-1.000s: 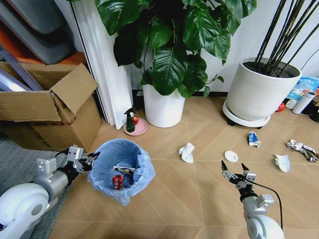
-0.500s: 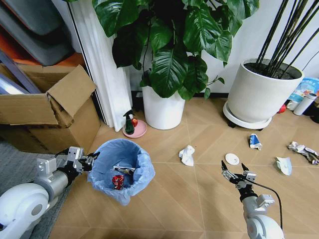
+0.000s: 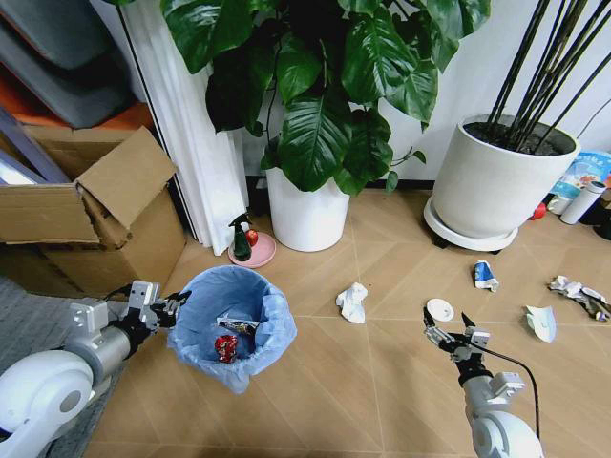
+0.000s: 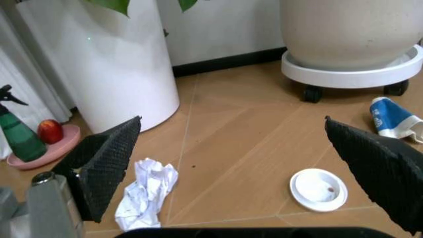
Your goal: Pick up the trash bin and place the garbage on the floor into it.
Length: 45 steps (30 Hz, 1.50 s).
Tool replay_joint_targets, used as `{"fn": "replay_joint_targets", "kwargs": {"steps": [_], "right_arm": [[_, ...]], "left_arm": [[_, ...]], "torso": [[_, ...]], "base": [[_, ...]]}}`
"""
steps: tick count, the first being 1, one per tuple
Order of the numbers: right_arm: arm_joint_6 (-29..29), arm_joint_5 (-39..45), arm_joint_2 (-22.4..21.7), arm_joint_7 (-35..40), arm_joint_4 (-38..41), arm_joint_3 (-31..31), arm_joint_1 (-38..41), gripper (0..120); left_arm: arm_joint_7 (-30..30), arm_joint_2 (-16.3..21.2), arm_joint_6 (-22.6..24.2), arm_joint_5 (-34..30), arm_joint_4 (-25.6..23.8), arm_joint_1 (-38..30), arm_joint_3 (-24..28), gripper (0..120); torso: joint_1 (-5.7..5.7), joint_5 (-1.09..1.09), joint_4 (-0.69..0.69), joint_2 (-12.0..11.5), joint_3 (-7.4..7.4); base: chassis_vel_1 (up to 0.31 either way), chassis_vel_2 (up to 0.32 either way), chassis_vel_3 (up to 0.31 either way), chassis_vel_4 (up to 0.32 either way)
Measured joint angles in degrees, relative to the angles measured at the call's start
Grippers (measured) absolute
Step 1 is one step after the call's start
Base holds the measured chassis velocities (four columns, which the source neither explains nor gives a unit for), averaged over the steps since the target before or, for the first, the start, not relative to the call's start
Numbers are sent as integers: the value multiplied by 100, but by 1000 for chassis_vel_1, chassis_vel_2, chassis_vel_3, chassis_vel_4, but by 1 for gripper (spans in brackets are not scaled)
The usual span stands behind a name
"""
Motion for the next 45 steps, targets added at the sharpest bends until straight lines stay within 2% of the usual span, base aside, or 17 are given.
{"fn": "replay_joint_targets", "kwargs": {"steps": [21,45], "right_arm": [[-6,-13,2,-21,-7,12,-22,100],[18,-68,2,-143,-122,-81,37,100]], "left_arm": [[-2,-34,0,9,-11,20,-4,0],[4,-18,-1,15,16,15,-4,0]], "torso": [[0,0,0,1,0],[0,-1,0,1,0]], "base": [[-79,-16,81,19],[-74,53,65,-57]]}}
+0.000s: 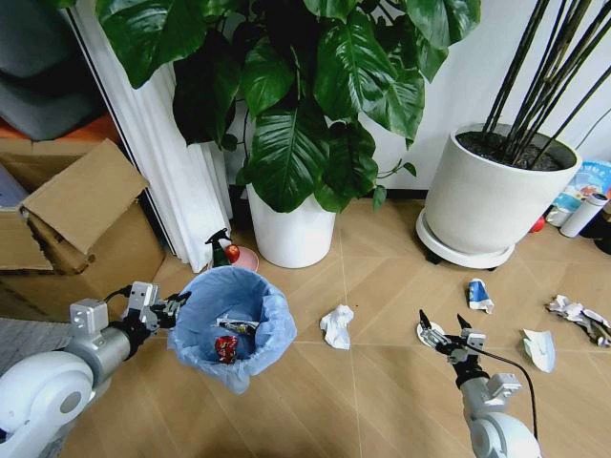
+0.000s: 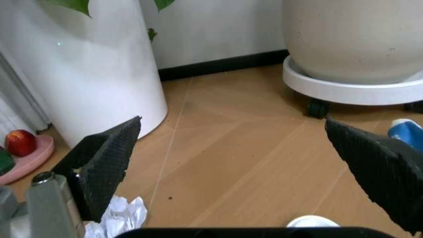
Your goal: Pick up the trash bin and place the garbage on the floor into it.
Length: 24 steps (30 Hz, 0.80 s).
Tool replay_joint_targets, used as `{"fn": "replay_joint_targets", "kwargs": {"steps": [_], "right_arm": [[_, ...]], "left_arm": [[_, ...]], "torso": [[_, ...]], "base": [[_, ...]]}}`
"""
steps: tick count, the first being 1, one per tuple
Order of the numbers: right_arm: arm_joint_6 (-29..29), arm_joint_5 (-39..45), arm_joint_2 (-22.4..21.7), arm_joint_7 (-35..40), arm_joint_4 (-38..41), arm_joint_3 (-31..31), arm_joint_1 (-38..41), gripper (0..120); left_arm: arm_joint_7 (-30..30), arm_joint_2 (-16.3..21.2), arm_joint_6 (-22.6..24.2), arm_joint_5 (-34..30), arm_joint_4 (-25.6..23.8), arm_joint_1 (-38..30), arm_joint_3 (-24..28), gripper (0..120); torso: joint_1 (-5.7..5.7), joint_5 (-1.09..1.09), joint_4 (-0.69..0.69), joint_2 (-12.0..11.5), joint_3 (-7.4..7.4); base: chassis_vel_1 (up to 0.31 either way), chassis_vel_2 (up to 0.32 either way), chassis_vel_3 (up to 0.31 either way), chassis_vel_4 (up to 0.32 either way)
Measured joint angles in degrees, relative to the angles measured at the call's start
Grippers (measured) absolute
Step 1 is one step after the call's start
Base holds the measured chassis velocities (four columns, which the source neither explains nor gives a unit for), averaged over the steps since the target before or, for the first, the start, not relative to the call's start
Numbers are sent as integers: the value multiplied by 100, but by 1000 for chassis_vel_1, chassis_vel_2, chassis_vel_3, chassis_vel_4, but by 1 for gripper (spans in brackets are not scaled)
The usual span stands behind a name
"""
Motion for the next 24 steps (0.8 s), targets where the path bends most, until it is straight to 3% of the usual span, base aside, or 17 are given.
{"fn": "replay_joint_targets", "kwargs": {"steps": [14,24], "right_arm": [[52,-40,2,-120,-176,-124,104,100],[137,-264,18,-327,-850,-890,550,100]], "left_arm": [[2,7,-2,-11,27,1,-5,0],[-14,76,-2,-10,106,51,4,0]], "torso": [[0,1,0,0,0],[0,1,1,-1,0]], "base": [[-54,56,64,-58],[-27,16,22,-20]]}}
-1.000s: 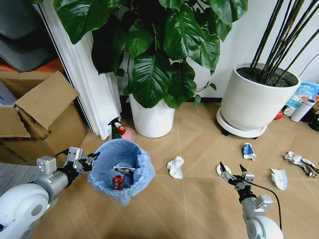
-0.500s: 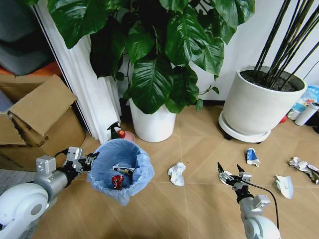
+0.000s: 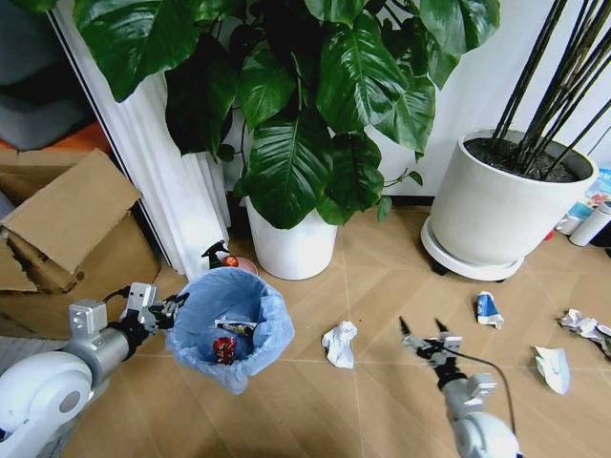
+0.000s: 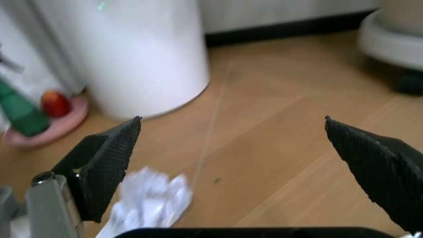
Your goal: Pick up the trash bin and place the garbage on the floor into it.
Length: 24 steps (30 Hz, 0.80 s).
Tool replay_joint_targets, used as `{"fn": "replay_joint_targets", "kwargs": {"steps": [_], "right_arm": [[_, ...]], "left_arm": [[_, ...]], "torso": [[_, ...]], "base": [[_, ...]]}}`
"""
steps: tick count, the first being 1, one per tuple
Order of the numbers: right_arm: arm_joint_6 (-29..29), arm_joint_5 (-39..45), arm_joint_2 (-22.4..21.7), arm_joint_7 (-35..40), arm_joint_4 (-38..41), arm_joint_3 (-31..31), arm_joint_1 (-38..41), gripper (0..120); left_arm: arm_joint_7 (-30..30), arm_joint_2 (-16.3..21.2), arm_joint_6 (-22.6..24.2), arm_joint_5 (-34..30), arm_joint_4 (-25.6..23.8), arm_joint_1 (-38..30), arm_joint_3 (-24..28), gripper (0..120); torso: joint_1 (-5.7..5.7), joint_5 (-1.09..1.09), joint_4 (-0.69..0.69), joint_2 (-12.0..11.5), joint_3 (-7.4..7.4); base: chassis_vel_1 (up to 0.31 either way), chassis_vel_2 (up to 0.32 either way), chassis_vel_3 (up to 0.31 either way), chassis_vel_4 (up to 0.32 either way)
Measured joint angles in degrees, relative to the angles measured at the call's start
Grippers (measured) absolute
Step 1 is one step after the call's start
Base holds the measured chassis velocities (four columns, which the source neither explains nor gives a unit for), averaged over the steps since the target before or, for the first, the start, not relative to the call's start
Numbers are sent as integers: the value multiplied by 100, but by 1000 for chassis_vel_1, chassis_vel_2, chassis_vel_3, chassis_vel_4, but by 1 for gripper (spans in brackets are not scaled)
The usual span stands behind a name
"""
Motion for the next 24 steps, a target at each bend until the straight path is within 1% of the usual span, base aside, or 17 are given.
{"fn": "replay_joint_targets", "kwargs": {"steps": [2,5,6,7,11,12,13,16,17,19,24], "right_arm": [[-7,-65,28,-4,-123,-116,87,100],[-156,-336,129,76,-640,-586,538,100],[-156,-336,129,76,-640,-586,538,100],[-214,-402,181,125,-800,-747,701,100],[-318,-441,293,204,-984,-981,981,100],[-386,-441,331,262,-1062,-1109,1115,100],[-386,-441,331,262,-1062,-1109,1115,100],[-637,-346,437,559,-1457,-1561,1597,100],[-637,-346,437,559,-1457,-1561,1597,100],[-974,-110,495,916,-1668,-1787,1810,100],[-1073,-48,550,1038,-1909,-1943,1951,100]], "left_arm": [[-7,23,2,0,28,-11,28,0],[-20,134,8,-10,161,-53,107,0],[-20,134,8,-10,161,-53,107,0],[-20,169,8,-19,218,-66,125,0],[-12,213,8,-52,288,-96,142,0],[-9,226,8,-62,309,-102,142,0],[-9,226,8,-62,309,-102,142,0],[-5,255,8,-97,362,-138,142,0],[-5,255,8,-97,362,-138,142,0],[-5,259,8,-106,371,-145,141,0],[-5,268,8,-109,385,-148,135,0]], "torso": [[0,0,0,0,0],[0,1,0,0,0],[0,1,0,0,0],[0,-1,-1,0,0],[0,-1,-1,0,0],[0,0,-1,0,0],[0,0,-1,0,0],[0,0,0,0,0],[0,0,0,0,0],[0,-1,0,0,0],[0,0,-1,0,0]], "base": [[0,0,0,0],[0,0,0,0],[0,0,0,0],[0,0,0,0],[0,0,0,0],[0,0,0,0],[0,0,0,0],[0,0,0,0],[0,0,0,0],[0,0,0,0],[0,0,0,0]]}}
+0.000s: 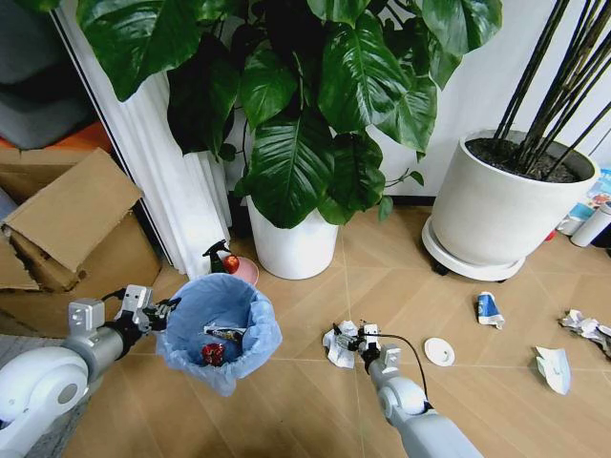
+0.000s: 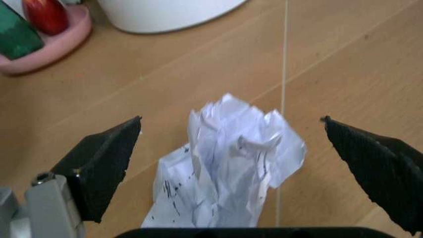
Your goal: Pick up the trash bin and place the garbage on the floor into it.
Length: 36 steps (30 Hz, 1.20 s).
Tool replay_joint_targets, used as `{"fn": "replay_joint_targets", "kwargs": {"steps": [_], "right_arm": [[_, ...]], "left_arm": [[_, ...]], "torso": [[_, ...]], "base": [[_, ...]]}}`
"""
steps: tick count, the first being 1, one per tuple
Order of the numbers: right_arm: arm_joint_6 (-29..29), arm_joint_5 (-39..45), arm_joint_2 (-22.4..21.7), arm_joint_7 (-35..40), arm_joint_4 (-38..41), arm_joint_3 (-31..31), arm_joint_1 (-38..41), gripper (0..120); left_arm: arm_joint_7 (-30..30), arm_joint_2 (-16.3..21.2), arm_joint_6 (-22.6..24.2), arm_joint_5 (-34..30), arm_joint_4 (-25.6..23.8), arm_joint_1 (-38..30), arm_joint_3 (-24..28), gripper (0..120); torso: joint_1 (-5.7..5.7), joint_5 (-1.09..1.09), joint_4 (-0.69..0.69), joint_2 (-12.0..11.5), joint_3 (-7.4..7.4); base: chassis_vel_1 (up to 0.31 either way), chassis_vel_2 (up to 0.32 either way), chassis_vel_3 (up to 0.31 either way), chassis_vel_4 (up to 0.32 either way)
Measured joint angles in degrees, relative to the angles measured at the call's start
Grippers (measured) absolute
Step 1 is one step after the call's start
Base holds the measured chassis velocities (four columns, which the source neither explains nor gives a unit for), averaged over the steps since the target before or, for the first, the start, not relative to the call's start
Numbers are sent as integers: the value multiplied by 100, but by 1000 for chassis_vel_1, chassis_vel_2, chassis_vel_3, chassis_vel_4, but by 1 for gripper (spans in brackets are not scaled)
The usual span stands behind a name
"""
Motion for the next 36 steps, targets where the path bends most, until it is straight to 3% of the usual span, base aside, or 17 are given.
{"fn": "replay_joint_targets", "kwargs": {"steps": [12,17,23,27,36], "right_arm": [[-443,105,200,262,-719,-369,518,100],[-591,121,245,312,-960,-459,694,86],[-735,198,197,336,-1011,-593,750,59],[-765,223,190,341,-1010,-604,757,49],[-634,467,-33,296,-306,-441,492,13]], "left_arm": [[-7,15,3,-26,-4,-19,-37,0],[-8,13,4,-28,-9,-18,-42,0],[-5,18,5,-30,0,-30,-41,0],[1,47,5,-30,0,-30,-24,0],[85,265,-55,-22,37,-85,283,0]], "torso": [[-1,0,0,0,0],[-1,0,1,0,0],[-1,0,0,1,0],[-1,0,0,1,0],[-1,1,2,1,0]], "base": [[0,0,0,0],[0,0,0,0],[0,0,0,0],[0,0,0,0],[0,0,0,0]]}}
